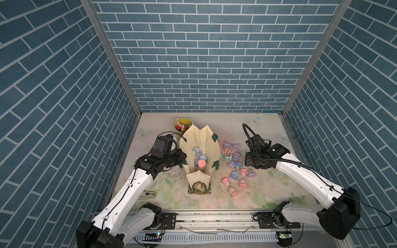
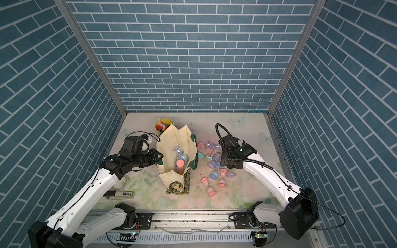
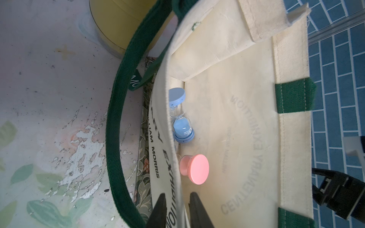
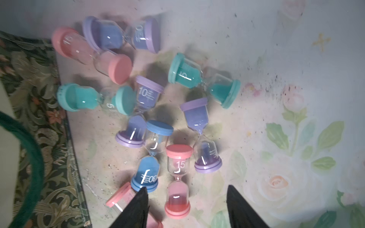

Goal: Put the hourglass into the canvas bag
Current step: Pick up the hourglass from the center of the board.

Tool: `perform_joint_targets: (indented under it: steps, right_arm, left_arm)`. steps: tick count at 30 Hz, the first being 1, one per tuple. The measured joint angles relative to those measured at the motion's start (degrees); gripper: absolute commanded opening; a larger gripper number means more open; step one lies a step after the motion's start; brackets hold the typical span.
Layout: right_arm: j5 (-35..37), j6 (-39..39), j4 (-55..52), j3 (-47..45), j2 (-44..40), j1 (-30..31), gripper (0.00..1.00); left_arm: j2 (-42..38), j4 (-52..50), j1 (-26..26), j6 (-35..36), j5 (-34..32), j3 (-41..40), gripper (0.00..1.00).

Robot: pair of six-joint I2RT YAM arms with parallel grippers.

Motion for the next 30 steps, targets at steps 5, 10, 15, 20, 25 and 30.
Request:
perform_joint_targets:
  steps: [5, 10, 15, 20, 25, 30]
  right_arm:
    - [-2.4, 0.0, 1.1, -3.9, 1.5, -2.8, 0.61]
    - [-4.3, 0.0, 3.8, -5.4, 5.0, -4.4, 0.58]
    - [-5.4, -0.1, 5.6, -5.7, 7.7, -6.3, 0.55]
    - [-6.6, -0.3, 7.4, -6.6, 10.8, -8.0, 0.52]
    - [-7.8, -0.3, 8.8, -7.6, 13.7, -8.7, 0.49]
    - [-8.7, -0.4, 10.0, -7.6, 15.8, -9.4, 0.48]
  left_arm:
    - [-0.1, 0.0, 0.0, 0.0, 0.0, 0.0, 0.25]
    - [-0.1, 0.0, 0.0, 0.0, 0.0, 0.0, 0.26]
    - [-0.1, 0.0, 0.0, -0.1, 0.0, 0.0, 0.26]
    - [-0.1, 0.0, 0.0, -0.3, 0.0, 0.0, 0.27]
    - [-0.1, 0.0, 0.0, -0.7, 0.0, 0.0, 0.27]
    - [-0.1, 0.0, 0.0, -0.9, 0.0, 0.0, 0.26]
